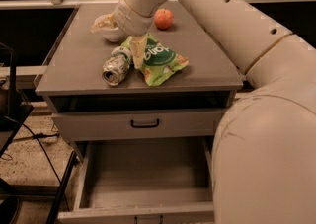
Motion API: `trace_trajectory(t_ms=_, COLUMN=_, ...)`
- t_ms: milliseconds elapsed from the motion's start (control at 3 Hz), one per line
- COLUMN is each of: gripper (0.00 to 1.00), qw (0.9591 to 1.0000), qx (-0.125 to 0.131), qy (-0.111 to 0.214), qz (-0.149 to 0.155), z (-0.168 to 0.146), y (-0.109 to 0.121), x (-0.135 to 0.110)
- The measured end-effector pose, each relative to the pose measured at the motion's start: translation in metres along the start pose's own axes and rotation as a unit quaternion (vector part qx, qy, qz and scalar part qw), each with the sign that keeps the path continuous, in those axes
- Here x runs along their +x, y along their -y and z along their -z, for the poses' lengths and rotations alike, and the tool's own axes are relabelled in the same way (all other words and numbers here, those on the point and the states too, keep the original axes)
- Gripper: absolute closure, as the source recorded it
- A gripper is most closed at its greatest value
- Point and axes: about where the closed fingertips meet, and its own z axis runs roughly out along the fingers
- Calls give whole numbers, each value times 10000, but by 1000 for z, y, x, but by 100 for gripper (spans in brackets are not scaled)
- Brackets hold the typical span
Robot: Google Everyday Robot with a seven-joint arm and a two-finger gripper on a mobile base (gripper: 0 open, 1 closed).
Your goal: Place 7up can into middle drawer
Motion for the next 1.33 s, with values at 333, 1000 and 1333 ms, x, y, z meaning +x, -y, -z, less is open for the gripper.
trace_trajectory(t_ms=333, gripper=37, qw=10000, qx=-4, qy=22, qz=0, z=-2, y=0, x=0)
trace_trajectory(t_ms=1000, gripper=28, qw=9998, qx=-128, qy=114, qz=49, z=-12, y=-1, x=-2)
trace_trajectory(t_ms=1333, gripper=30, qw=9992, qx=-325, qy=189, qz=135, z=-20, y=-3, x=-5)
